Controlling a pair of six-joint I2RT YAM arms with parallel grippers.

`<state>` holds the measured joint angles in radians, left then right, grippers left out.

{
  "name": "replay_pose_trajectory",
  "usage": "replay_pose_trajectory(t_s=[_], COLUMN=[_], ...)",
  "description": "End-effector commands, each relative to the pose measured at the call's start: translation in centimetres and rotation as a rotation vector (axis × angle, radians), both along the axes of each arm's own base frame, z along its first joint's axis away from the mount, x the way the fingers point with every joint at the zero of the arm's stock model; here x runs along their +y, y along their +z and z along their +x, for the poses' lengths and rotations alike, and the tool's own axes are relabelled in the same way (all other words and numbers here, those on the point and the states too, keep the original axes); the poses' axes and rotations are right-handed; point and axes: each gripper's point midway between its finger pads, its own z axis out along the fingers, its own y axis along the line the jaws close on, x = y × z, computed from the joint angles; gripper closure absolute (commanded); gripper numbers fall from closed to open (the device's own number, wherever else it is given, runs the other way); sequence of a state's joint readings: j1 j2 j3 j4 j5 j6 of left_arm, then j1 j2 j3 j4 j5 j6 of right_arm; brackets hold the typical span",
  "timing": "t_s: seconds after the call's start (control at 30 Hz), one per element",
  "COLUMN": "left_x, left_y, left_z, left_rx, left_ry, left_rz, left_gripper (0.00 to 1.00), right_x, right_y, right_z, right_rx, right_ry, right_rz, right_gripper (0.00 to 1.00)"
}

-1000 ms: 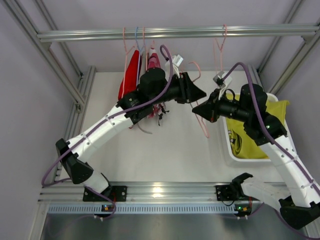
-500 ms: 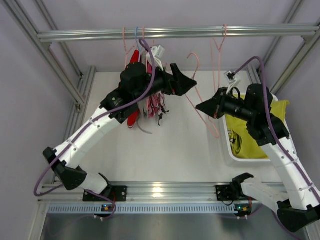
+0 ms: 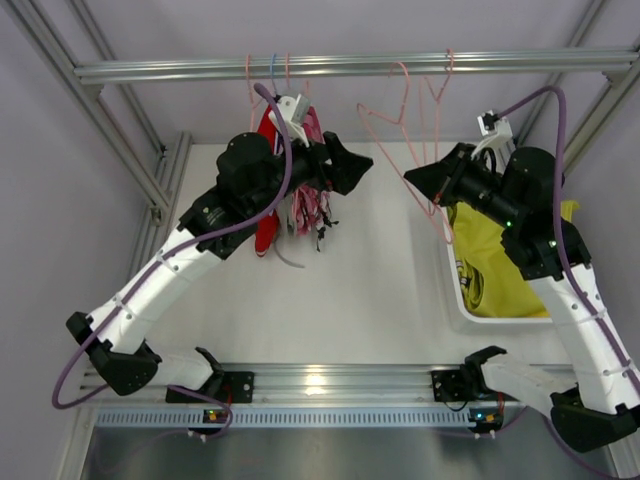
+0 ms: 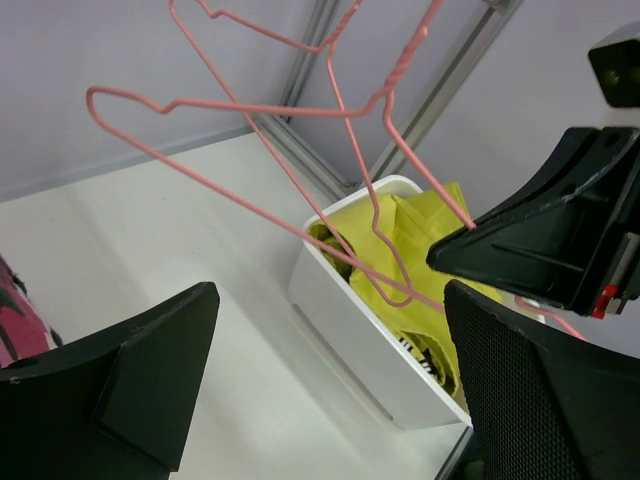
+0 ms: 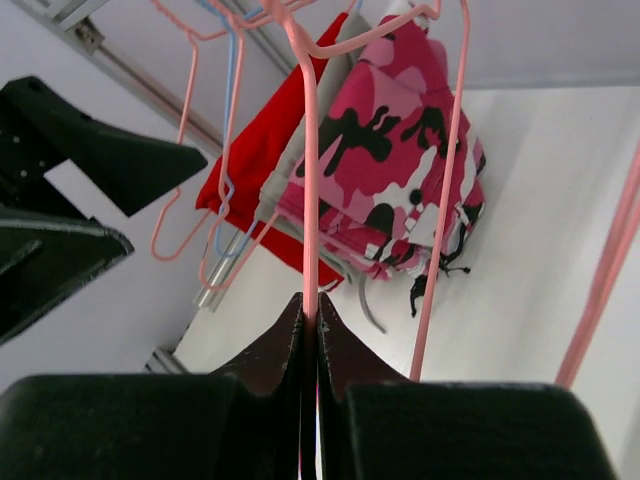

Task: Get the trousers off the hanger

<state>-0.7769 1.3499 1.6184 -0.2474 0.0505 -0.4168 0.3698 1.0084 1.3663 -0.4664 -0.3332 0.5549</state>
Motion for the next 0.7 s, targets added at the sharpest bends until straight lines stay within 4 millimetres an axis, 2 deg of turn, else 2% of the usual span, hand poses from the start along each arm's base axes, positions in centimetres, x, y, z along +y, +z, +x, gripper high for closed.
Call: replay_pose_trajectory(t_s=[0.0, 0.1, 0.23, 0.3, 0.47, 0.67], left_x=[0.6, 0.6, 1.2, 1.3, 1.4, 1.6], left_y=[0.0, 0.0, -0.5, -0.4, -0.9, -1.3], left_z=[0.6, 0.6, 1.3, 1.2, 1.2, 1.3], left_rx=[-0.047, -0.057, -0.036, -0.034, -0.035, -0.023], left_ry=[0.039, 0.039, 0.086, 0.08, 0.081, 0.082], left_rz=[0.038, 0.047, 0.057, 0.051, 0.047, 0.049], left_gripper=[0.01, 0.01, 0.01, 0.01, 0.01, 0.01], right_x=[-0.9, -1.3, -1.5, -1.5, -1.2, -1.7], right_y=[3.2, 4.0, 3.7, 4.3, 5.8, 7.1], right_z=[1.9, 2.6, 4.4, 4.8, 4.8, 4.1], right_rx=[-0.077, -0.089, -0.05, -0.069, -0.127, -0.177], right_ry=[-0.088, -0.129, -0.184, -0.191, -0.177, -0.187], right_rz=[0.037, 0.048, 0.047, 0.062, 0.114, 0.143], right_gripper=[1.0, 1.0, 1.0, 1.0, 1.0, 1.0])
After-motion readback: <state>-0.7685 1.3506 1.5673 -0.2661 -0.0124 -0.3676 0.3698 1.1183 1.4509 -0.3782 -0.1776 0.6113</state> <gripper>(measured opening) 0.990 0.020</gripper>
